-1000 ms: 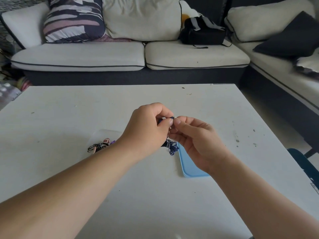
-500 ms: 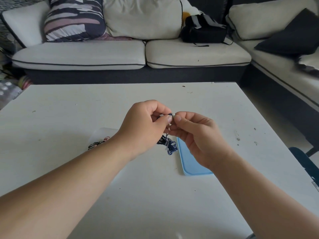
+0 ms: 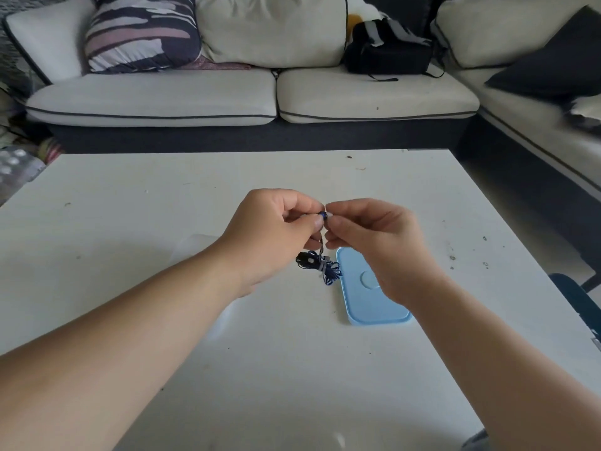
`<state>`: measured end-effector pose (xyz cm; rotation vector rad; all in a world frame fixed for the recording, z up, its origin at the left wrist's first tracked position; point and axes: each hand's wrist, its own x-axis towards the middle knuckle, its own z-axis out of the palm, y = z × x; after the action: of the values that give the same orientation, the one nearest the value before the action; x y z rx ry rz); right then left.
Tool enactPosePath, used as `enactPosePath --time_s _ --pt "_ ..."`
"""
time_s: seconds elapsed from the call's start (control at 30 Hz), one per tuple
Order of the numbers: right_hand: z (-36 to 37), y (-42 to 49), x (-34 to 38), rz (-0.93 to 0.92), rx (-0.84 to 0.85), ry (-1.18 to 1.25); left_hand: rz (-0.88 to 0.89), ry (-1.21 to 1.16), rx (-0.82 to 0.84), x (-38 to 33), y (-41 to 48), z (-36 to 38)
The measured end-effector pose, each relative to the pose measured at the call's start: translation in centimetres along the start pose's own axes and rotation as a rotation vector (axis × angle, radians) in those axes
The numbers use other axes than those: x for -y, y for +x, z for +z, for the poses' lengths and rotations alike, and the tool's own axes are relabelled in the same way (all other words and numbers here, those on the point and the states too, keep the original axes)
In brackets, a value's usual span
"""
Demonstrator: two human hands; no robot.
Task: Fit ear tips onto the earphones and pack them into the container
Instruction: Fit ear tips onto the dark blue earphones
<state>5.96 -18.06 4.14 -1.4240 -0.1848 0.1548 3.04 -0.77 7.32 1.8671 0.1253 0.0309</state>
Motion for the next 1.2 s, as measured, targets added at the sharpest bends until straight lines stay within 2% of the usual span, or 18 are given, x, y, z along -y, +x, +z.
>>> enactPosePath --time_s 0.13,0.27,0.47,0.67,0.83,1.03,1.1,1.2 --pt "-0.2 -0.3 0.6 -0.112 -0.017 -0.39 -0.09 -0.031 0.035 0.0 0.1 -0.1" --pt "-0.3 -0.6 0.4 -0.174 0.023 -0.509 -0.181 -0.085 0.099 0.1 0.0 -0.4" --pt "-0.2 -0.7 0.3 -0.112 0.054 -0.278 -0.246 -0.218 0.152 0.3 0.1 -1.0" --pt "0.3 -0.2 -0.4 0.082 0.059 0.02 -0.227 -0.193 0.12 0.9 0.1 -1.3" --pt "0.7 -0.2 -1.1 0.127 0.078 0.048 -0.21 -0.171 0.109 1.2 0.0 -1.6" --pt "1.5 0.1 -1.4 0.259 0.077 0.21 -0.207 -0.148 0.062 1.6 -0.2 -2.3" --pt "2.1 0.2 -1.5 0.301 0.049 0.159 -0.226 -0.126 0.031 1.7 -0.5 -3.2" --pt "3.4 0.1 -2.9 0.312 -0.005 -0.202 -0.235 -0.104 -0.009 1.9 -0.5 -5.3"
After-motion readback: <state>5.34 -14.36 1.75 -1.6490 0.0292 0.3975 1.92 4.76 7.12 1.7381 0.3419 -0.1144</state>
